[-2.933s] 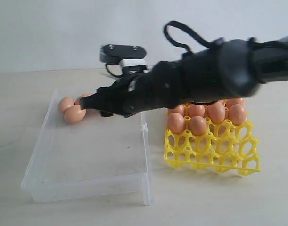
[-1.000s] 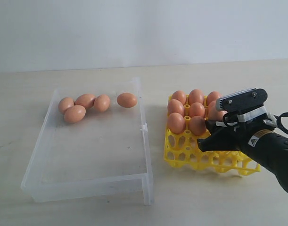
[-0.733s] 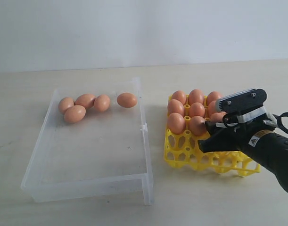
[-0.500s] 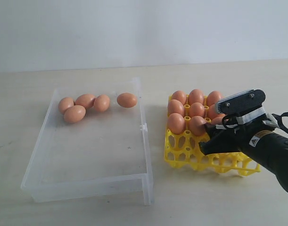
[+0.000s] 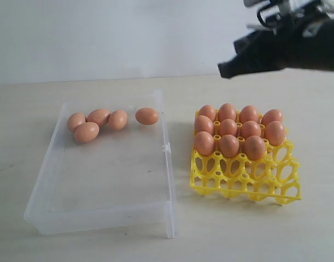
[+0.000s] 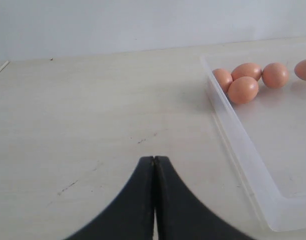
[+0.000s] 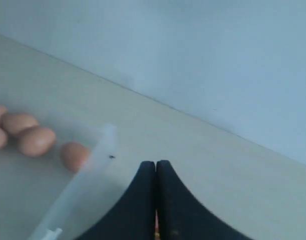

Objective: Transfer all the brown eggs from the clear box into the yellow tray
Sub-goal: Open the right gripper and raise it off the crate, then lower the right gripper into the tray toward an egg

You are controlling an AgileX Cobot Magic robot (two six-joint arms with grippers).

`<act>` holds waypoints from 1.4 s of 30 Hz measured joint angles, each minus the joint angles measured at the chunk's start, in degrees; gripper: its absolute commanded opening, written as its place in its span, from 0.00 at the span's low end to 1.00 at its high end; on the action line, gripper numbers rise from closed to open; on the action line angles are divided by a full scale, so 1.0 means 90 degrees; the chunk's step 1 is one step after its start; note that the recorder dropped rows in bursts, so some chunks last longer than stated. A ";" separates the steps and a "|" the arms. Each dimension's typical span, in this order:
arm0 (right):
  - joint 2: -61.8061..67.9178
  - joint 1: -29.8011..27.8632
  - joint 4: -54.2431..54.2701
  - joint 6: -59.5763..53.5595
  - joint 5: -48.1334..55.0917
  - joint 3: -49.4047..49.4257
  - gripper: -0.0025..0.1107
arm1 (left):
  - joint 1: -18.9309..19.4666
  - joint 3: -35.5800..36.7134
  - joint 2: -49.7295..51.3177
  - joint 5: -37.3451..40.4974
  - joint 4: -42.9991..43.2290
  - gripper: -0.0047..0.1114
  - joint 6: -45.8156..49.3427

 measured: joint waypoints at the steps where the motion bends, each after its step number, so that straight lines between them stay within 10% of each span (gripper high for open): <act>1: 0.0156 0.0154 0.0000 0.0115 0.0516 -0.0554 0.02 | 0.0000 0.0000 0.0000 0.0000 0.0000 0.04 0.0004; 9: 0.2146 0.1318 -0.0043 0.0497 0.3459 -0.3356 0.02 | 0.0000 0.0000 0.0000 0.0000 0.0000 0.04 0.0016; 15: 0.3554 0.2029 -0.0581 -0.2055 0.4326 -0.4537 0.07 | 0.0000 0.0000 0.0000 0.0000 0.0000 0.04 0.0016; 24: 0.4629 0.2378 -0.0124 -0.5833 0.2657 -0.4675 0.55 | 0.0000 0.0000 0.0000 0.0000 0.0000 0.04 0.0016; 42: 0.5951 0.2463 0.0771 -0.7432 0.0780 -0.5049 0.57 | 0.0000 0.0000 0.0000 0.0000 0.0000 0.04 0.0016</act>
